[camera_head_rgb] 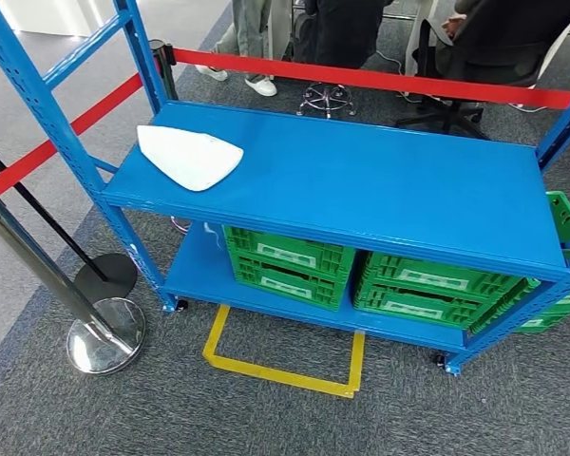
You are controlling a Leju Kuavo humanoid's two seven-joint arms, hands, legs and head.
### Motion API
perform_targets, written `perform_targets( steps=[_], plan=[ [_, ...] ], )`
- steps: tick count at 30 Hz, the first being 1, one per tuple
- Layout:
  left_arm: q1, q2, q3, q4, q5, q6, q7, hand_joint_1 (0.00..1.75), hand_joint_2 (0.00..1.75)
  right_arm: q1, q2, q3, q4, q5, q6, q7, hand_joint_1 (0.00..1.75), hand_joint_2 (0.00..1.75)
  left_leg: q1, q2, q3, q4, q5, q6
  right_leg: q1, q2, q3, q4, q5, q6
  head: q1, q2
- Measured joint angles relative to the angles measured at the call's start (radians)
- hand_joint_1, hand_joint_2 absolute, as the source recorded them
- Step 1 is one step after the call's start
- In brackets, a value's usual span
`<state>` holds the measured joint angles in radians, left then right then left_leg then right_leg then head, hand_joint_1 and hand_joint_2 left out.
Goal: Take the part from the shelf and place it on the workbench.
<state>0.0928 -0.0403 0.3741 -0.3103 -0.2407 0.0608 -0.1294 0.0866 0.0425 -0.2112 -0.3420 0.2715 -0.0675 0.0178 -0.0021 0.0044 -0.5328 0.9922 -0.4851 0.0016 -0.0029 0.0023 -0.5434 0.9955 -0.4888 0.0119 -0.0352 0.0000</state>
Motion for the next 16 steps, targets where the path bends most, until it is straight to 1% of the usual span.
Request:
perform_targets(
  steps=[6, 12, 14, 16],
  plan=[
    [0.018, 0.011, -0.136, -0.023, 0.096, -0.024, 0.051, 0.00, 0.00, 0.023, -0.013, 0.072, -0.015, -0.108, 0.027, -0.003, 0.00, 0.00, 0.000, 0.000, 0.000, 0.000, 0.000, 0.000, 0.000, 0.000, 0.000, 0.000, 0.000, 0.000, 0.000, 0.000],
    [0.021, 0.013, -0.156, -0.026, 0.111, -0.028, 0.059, 0.00, 0.00, 0.026, -0.014, 0.083, -0.017, -0.124, 0.031, -0.003, 0.00, 0.00, 0.000, 0.000, 0.000, 0.000, 0.000, 0.000, 0.000, 0.000, 0.000, 0.000, 0.000, 0.000, 0.000, 0.000],
    [0.024, 0.015, -0.177, -0.029, 0.127, -0.031, 0.067, 0.00, 0.00, 0.029, -0.016, 0.094, -0.019, -0.142, 0.035, -0.004, 0.00, 0.00, 0.000, 0.000, 0.000, 0.000, 0.000, 0.000, 0.000, 0.000, 0.000, 0.000, 0.000, 0.000, 0.000, 0.000],
    [0.029, 0.018, -0.216, -0.036, 0.160, -0.038, 0.085, 0.00, 0.00, 0.035, -0.019, 0.115, -0.023, -0.179, 0.044, -0.006, 0.00, 0.00, 0.000, 0.000, 0.000, 0.000, 0.000, 0.000, 0.000, 0.000, 0.000, 0.000, 0.000, 0.000, 0.000, 0.000]
  ],
)
